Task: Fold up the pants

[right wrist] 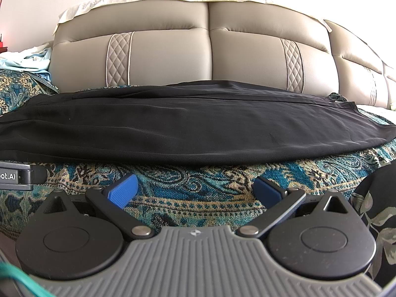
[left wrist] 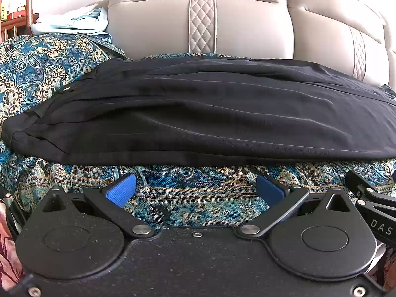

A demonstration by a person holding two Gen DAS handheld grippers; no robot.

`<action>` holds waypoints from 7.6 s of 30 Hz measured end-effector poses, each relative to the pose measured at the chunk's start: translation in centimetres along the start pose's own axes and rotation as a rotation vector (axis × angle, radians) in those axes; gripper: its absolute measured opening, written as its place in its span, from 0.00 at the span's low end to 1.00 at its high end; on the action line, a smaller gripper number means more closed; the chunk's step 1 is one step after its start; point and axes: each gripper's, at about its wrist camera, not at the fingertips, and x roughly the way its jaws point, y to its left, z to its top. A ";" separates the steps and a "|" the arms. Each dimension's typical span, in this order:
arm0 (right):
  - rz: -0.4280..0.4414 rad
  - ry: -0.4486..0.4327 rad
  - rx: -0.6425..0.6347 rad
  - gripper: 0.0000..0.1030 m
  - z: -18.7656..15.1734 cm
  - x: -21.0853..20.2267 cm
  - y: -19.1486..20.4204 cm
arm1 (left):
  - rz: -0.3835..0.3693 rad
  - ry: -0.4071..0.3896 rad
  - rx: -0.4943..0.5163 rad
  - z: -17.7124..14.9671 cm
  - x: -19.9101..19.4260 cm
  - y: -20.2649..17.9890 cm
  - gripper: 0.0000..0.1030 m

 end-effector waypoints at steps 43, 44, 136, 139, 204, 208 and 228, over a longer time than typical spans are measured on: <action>0.003 -0.005 -0.003 1.00 -0.1 -0.2 0.0 | 0.003 0.005 -0.002 0.0 -0.1 0.1 1.00; 0.003 -0.005 -0.003 1.00 -0.1 -0.3 -0.1 | 0.003 0.006 -0.002 0.0 0.0 0.1 1.00; 0.685 0.295 0.511 0.88 16.3 14.1 9.9 | -0.033 -0.155 -0.562 16.2 8.8 19.7 0.02; 0.697 0.357 0.560 0.88 16.7 15.8 13.3 | -0.059 -0.148 -0.572 16.4 9.0 20.4 0.02; 0.633 0.195 -0.632 0.12 19.1 20.0 28.5 | -0.240 0.121 -0.782 19.9 17.1 28.5 0.83; 0.576 0.007 -0.793 0.12 16.2 14.5 28.2 | -0.265 0.177 -0.809 19.4 17.0 28.0 0.87; 0.557 -0.205 -1.024 0.28 6.4 2.7 28.2 | -0.089 0.234 -0.810 14.6 13.2 26.7 0.29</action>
